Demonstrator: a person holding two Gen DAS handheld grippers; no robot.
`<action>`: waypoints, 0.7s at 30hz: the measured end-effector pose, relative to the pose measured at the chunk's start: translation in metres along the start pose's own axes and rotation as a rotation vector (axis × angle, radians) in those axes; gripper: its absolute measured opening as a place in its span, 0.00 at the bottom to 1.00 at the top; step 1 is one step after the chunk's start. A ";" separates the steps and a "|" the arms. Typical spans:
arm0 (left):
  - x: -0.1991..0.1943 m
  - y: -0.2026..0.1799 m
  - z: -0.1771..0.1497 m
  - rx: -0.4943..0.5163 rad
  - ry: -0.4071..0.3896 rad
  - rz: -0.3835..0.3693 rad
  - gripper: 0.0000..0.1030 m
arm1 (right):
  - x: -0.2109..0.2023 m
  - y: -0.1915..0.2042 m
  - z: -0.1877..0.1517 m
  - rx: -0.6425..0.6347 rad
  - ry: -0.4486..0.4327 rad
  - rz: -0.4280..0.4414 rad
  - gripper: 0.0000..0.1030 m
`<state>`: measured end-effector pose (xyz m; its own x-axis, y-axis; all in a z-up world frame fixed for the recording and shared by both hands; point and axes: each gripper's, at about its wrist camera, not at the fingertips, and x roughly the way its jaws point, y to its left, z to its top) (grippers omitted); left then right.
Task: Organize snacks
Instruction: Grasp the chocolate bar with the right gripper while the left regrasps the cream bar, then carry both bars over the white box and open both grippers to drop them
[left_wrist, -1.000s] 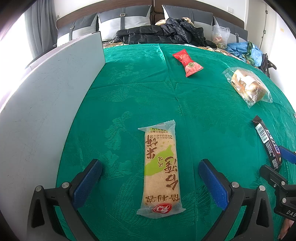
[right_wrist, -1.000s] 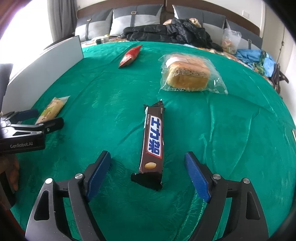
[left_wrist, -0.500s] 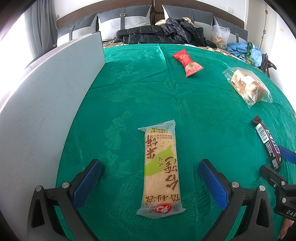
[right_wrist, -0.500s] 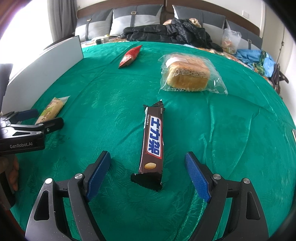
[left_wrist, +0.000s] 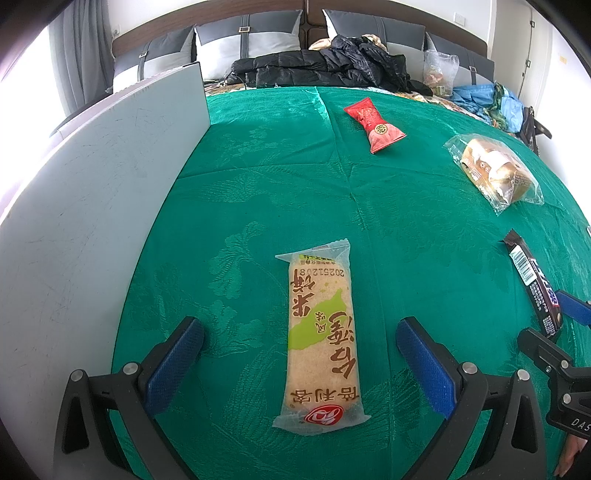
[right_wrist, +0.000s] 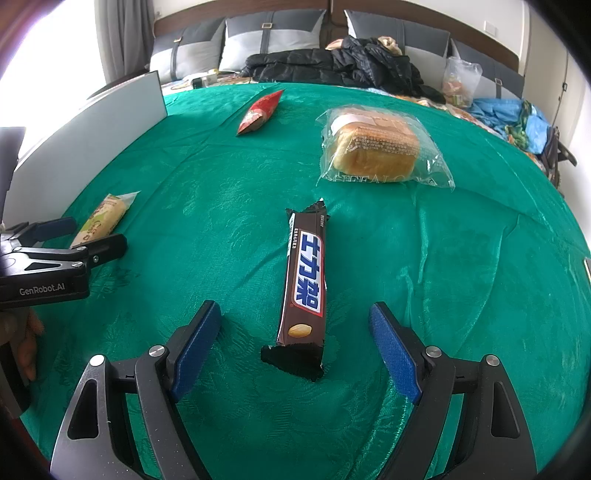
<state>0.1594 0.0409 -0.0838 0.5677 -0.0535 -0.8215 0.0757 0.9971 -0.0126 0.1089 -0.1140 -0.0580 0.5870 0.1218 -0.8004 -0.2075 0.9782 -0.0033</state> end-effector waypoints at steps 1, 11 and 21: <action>0.001 0.000 0.003 0.015 0.032 -0.014 1.00 | 0.000 0.000 0.000 0.000 0.000 0.000 0.82; 0.003 0.002 0.020 0.063 0.223 -0.089 0.86 | 0.009 -0.012 0.026 -0.011 0.214 0.137 0.88; -0.049 0.006 0.012 -0.029 0.086 -0.218 0.28 | -0.012 -0.050 0.035 0.190 0.286 0.188 0.18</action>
<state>0.1419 0.0484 -0.0366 0.4688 -0.2641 -0.8429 0.1650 0.9636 -0.2102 0.1393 -0.1582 -0.0274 0.3053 0.2764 -0.9113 -0.1259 0.9603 0.2490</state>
